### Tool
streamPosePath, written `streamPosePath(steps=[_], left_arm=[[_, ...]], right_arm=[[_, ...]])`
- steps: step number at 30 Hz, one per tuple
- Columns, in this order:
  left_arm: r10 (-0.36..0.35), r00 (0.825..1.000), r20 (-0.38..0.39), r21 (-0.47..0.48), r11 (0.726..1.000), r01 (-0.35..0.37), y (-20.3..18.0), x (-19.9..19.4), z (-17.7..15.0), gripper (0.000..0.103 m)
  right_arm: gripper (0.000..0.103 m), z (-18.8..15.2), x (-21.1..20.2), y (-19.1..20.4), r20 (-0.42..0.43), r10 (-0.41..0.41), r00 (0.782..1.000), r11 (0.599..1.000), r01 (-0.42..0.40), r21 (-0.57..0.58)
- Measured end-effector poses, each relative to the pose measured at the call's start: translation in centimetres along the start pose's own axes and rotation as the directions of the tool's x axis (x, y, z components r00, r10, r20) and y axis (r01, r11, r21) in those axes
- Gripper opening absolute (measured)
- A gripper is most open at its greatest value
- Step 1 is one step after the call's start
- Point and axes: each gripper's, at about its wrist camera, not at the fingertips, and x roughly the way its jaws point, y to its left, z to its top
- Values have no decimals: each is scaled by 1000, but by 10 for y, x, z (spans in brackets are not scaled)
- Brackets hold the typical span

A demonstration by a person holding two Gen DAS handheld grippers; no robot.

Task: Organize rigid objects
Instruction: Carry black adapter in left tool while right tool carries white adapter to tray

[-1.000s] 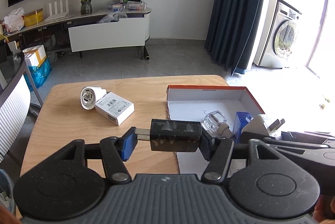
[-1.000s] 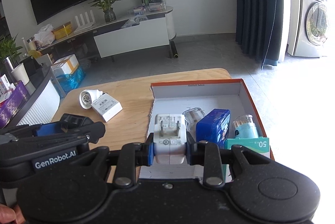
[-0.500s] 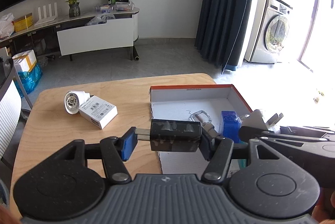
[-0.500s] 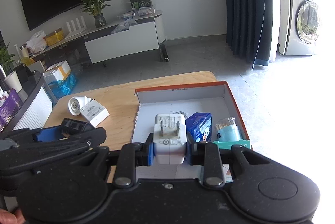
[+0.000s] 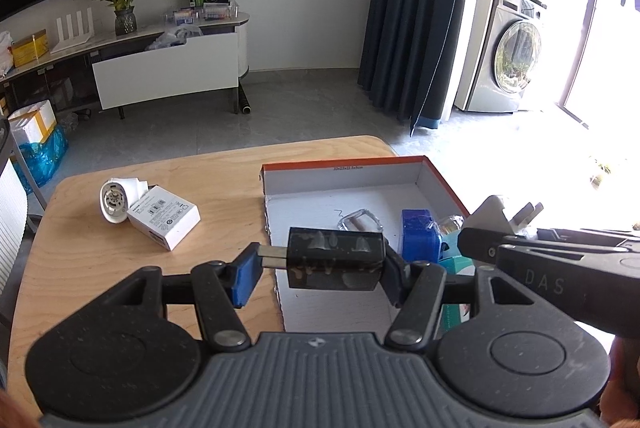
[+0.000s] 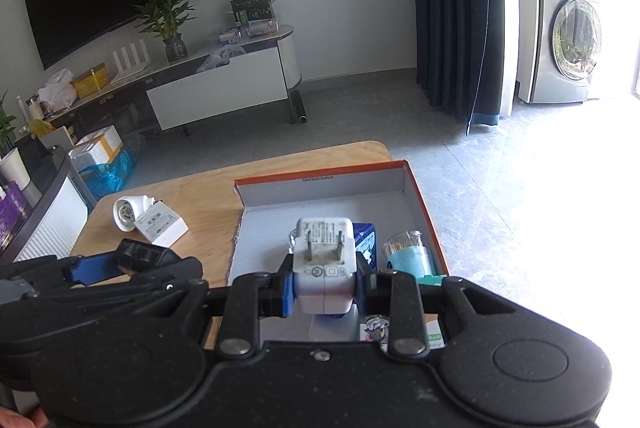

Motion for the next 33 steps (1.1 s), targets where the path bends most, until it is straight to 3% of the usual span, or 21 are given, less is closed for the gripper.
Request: streamPosePath(steps=[33], left_arm=[[-52, 998, -19, 32, 998, 52, -25, 17, 4, 61]], right_arm=[[35, 5, 12, -22, -2, -42, 999, 999, 42, 26]])
